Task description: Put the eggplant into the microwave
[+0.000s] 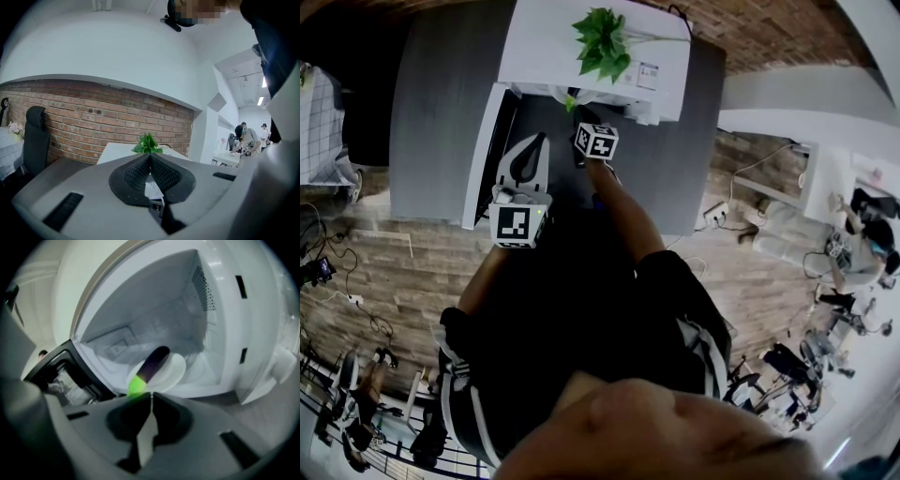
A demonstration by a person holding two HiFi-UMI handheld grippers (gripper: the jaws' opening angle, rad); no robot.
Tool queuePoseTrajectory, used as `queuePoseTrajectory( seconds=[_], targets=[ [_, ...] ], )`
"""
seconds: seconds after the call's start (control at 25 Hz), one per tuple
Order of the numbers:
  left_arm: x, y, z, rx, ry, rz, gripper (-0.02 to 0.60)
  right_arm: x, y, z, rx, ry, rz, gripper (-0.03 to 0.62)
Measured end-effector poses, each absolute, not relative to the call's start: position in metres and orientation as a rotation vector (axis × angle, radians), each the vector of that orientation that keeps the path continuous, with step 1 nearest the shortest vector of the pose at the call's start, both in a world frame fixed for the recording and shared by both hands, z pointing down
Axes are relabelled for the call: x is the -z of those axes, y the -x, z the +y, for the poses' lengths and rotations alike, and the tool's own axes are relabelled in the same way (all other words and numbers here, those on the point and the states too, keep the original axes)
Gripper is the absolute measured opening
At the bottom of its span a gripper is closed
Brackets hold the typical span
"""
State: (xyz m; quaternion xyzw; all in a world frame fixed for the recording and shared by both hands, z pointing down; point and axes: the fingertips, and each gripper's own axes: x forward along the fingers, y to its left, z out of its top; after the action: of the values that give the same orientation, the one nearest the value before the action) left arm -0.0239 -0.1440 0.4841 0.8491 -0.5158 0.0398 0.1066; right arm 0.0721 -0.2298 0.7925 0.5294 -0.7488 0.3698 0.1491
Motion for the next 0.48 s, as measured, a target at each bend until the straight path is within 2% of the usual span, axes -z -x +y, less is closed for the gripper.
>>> queuePoseTrajectory(
  seconds=[0.48],
  targets=[
    [-0.490,0.027,-0.150,-0.126,-2.488,-1.517,0.035,-0.792,-0.071,-0.250,-1.081,-1.543,-2.146,0.041]
  ],
)
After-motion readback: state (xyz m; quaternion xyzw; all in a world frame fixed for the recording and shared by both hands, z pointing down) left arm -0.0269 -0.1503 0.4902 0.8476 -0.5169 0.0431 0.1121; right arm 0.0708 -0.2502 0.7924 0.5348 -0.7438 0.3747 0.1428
